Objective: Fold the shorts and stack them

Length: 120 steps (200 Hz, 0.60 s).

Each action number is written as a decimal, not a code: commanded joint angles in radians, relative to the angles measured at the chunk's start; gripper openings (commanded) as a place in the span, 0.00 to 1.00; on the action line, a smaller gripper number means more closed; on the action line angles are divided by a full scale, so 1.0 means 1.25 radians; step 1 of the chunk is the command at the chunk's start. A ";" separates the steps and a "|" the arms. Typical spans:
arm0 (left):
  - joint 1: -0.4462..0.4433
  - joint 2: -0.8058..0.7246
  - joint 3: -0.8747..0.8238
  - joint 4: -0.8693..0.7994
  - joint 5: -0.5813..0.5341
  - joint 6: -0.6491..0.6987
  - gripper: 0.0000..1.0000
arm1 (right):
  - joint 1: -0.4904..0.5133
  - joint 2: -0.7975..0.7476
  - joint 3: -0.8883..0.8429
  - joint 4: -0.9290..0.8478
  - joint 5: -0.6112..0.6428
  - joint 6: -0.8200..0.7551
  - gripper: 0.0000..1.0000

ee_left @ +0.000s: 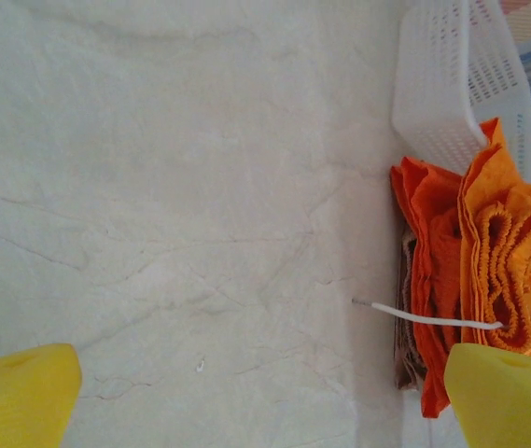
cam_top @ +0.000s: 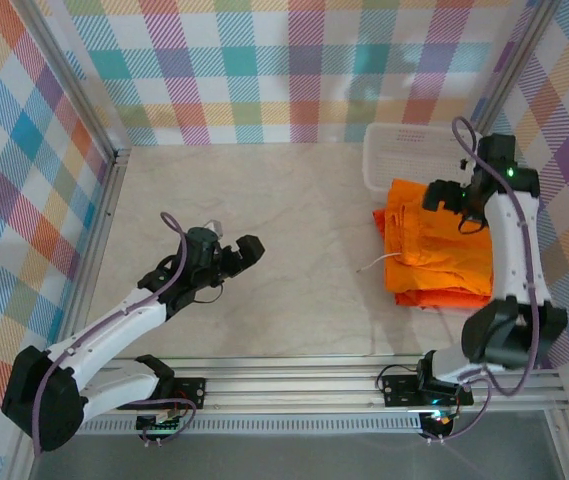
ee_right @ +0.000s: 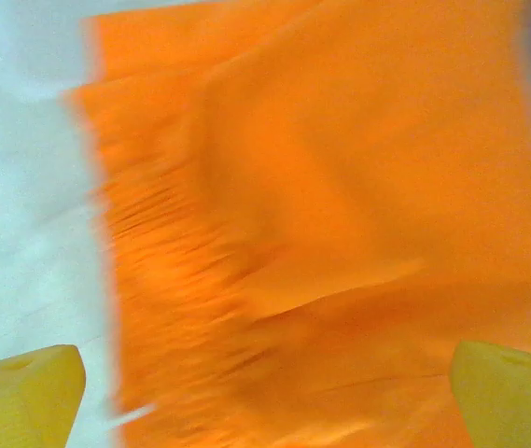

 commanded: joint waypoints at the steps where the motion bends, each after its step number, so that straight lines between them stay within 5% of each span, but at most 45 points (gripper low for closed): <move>1: 0.010 -0.010 0.019 -0.045 -0.030 0.027 1.00 | 0.005 -0.040 -0.151 0.155 -0.418 0.146 0.99; 29: 0.010 -0.017 0.014 -0.046 -0.041 0.024 1.00 | 0.005 -0.032 -0.336 0.271 -0.498 0.217 0.99; 62: 0.010 -0.027 0.006 -0.050 -0.058 0.020 1.00 | 0.001 0.032 -0.477 0.329 -0.414 0.211 0.99; 120: 0.010 -0.070 0.052 -0.160 -0.171 0.079 1.00 | -0.005 0.004 -0.400 0.258 -0.401 0.191 0.99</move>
